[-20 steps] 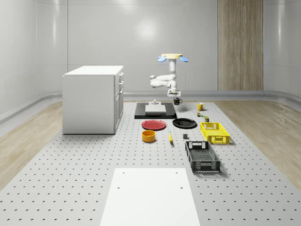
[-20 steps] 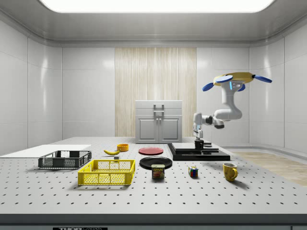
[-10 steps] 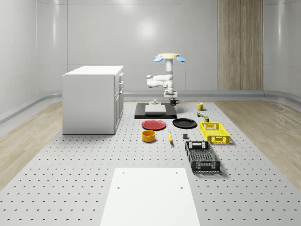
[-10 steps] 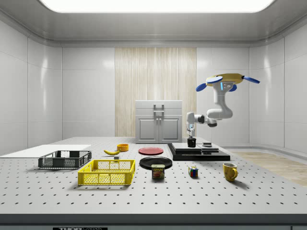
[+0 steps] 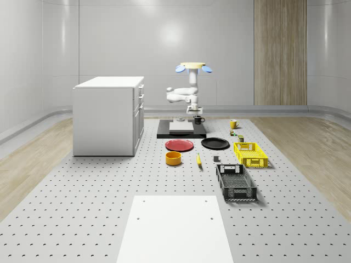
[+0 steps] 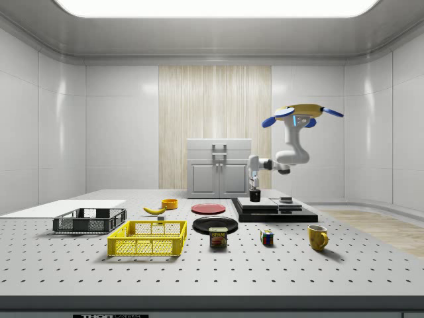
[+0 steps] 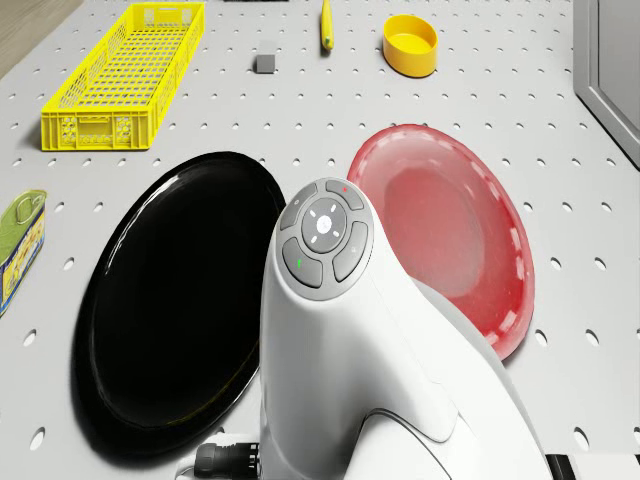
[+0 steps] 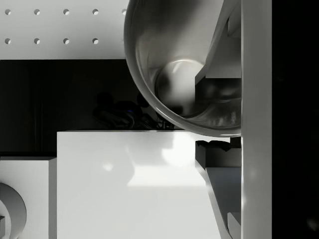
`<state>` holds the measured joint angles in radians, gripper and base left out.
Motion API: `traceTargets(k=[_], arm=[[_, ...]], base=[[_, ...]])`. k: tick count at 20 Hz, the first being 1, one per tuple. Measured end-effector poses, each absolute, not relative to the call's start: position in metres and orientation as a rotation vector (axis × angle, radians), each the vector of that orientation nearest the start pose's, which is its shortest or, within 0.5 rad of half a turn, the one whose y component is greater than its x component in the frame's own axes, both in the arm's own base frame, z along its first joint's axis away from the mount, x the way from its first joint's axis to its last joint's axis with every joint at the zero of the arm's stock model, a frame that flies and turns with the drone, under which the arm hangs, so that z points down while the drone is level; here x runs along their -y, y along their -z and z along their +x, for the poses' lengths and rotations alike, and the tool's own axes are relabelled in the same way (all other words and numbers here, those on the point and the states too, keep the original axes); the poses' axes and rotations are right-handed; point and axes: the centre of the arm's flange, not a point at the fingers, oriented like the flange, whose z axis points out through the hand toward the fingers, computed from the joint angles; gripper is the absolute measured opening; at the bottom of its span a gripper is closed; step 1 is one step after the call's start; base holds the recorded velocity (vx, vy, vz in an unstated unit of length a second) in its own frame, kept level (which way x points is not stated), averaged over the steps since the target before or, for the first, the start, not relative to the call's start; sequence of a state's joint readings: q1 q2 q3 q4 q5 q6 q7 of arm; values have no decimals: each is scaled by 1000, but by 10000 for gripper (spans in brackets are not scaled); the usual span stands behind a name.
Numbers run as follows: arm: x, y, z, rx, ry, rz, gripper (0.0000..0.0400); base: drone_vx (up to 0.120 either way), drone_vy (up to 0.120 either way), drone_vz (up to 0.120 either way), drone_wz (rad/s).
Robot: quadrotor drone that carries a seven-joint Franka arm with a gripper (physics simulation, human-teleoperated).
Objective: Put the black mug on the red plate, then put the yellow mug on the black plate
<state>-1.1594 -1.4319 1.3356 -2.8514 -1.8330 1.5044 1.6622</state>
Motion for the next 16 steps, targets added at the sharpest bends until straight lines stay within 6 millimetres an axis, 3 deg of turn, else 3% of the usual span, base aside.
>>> traceTargets(k=[16], arm=[[-4, -499, 313, 2, -785, 1, 110]], base=[[120, -120, 0, 0]])
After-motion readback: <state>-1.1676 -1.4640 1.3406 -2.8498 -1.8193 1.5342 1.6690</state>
